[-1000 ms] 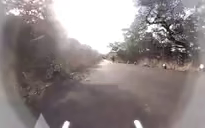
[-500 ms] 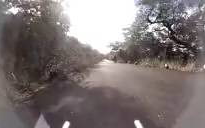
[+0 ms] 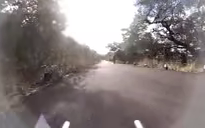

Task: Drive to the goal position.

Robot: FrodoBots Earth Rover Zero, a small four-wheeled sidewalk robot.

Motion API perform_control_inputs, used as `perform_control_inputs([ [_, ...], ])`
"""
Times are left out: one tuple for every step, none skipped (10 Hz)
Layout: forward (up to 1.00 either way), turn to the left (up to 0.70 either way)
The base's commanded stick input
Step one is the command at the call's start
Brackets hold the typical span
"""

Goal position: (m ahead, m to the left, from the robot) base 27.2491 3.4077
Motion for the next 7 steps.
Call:
perform_control_inputs([
  [0.5, 0.0],
  [0.5, 0.0],
  [0.5, 0.0],
  [0.5, 0.0],
  [0.5, 0.0],
  [0.5, 0.0],
  [0.5, 0.0],
])
